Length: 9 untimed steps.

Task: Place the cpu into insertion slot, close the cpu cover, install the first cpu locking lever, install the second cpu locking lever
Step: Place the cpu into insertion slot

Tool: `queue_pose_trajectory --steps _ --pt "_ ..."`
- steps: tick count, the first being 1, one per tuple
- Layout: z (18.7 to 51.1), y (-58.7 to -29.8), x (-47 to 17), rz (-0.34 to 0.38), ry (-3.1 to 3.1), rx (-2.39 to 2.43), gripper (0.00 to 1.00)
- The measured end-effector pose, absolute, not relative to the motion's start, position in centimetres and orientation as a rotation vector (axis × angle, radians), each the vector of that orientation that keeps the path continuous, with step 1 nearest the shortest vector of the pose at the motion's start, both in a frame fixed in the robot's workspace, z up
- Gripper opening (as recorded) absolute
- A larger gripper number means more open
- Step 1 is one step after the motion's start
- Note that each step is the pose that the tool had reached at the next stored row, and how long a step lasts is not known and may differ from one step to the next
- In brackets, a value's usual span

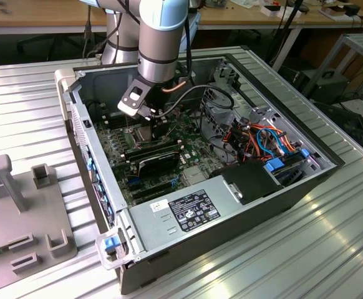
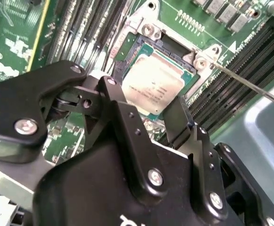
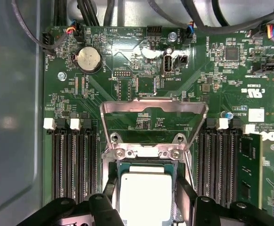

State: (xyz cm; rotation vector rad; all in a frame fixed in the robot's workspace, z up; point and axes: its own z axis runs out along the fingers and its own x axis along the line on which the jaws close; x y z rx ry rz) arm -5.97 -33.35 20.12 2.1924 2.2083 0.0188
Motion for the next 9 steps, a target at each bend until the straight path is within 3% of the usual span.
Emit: queue_pose_trajectory --steps 9 --pt "20.12 -33.35 -5.97 0.019 2.209 2.193 0.61"
